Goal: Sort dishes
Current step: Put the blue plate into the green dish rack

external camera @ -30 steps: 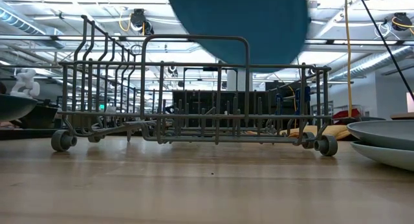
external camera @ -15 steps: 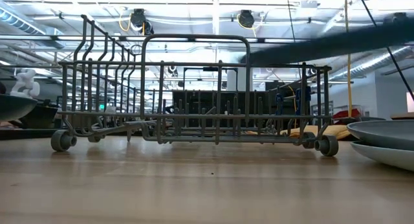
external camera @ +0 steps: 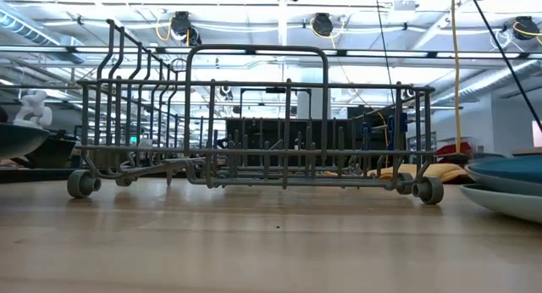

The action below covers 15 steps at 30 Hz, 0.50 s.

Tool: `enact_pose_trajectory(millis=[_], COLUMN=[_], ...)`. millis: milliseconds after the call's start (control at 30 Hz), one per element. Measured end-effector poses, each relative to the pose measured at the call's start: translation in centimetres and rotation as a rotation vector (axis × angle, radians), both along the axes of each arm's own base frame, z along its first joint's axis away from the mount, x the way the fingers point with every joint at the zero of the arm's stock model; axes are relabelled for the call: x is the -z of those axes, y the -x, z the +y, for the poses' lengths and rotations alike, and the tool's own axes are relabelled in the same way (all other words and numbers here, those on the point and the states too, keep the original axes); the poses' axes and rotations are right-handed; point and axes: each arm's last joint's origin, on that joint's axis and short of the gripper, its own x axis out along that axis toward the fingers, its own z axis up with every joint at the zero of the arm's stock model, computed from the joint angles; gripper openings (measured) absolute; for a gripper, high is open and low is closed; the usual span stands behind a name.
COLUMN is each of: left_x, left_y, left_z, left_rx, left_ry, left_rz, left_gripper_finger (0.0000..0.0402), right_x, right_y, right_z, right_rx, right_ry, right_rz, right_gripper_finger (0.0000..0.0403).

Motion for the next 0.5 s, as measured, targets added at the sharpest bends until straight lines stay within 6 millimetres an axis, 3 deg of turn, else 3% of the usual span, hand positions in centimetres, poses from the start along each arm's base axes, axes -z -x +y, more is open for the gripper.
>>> enact_pose_trajectory(millis=[167,333,500], left_x=[0.6,0.9,1.0], left_y=[0.3,0.3,0.3], left_z=[0.3,0.3,0.2], left_rx=[-0.019,0.017,0.053], left_ry=[0.021,0.084,0.112], left_rz=[0.013,0.014,0.026], left_gripper_finger=[0.0198,0.0198,0.0198], right_x=[0.3,1.3,3.4], right_y=[2.7,7.1,11.4], right_z=[3.7,7.5,11.6], right_rx=[0.017,0.144,0.245], right_ry=[-0.13,-0.249,-0.397], right_rz=[0.008,0.041,0.048], right_gripper_finger=[0.0,0.0,0.0003])
